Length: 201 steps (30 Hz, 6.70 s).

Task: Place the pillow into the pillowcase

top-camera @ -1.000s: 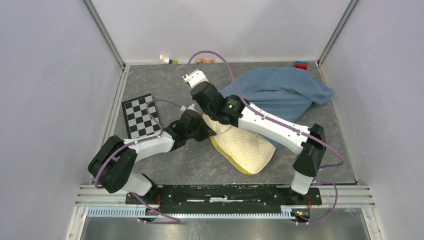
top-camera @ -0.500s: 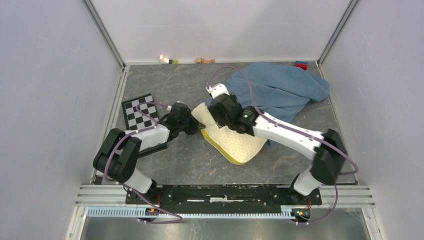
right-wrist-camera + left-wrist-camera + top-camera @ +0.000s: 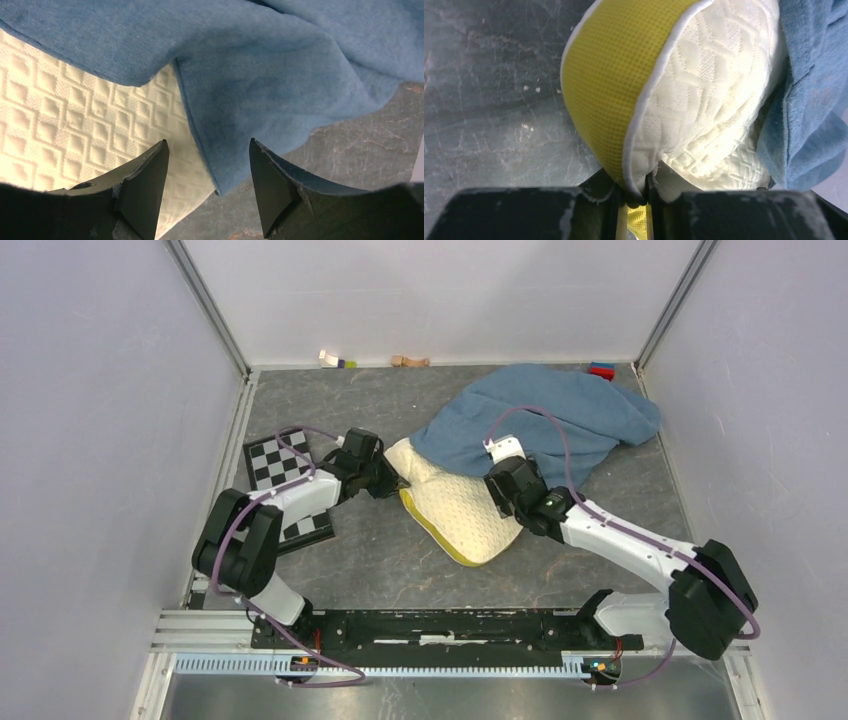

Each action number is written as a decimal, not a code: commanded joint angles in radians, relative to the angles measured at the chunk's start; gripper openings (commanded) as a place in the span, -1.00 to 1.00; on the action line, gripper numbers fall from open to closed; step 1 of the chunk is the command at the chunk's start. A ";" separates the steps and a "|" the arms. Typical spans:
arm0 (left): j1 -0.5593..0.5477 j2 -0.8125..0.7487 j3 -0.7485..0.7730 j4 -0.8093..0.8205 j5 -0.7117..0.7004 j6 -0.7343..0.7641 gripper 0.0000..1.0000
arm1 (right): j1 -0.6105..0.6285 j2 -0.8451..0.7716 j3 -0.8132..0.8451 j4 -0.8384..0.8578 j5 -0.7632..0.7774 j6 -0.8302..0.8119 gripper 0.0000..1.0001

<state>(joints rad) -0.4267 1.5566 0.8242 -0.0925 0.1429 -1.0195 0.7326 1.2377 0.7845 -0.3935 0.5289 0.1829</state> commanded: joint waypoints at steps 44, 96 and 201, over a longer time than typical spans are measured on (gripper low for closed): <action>-0.305 -0.051 -0.155 0.162 -0.077 -0.066 -0.95 | -0.004 0.197 0.216 -0.009 0.087 -0.040 -0.65; -0.509 -0.540 0.353 -0.294 0.034 -0.012 -0.28 | 0.378 0.274 1.176 -0.110 0.193 -0.222 -1.00; -0.174 -0.373 -0.059 -0.149 -0.278 -0.065 -0.95 | 0.605 0.122 0.091 -0.067 0.031 0.392 -0.05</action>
<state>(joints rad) -0.5980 1.1915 0.7162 -0.2665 -0.0967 -1.0584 1.3334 1.3434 0.8761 -0.4751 0.5102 0.5247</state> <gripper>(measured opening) 0.077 0.588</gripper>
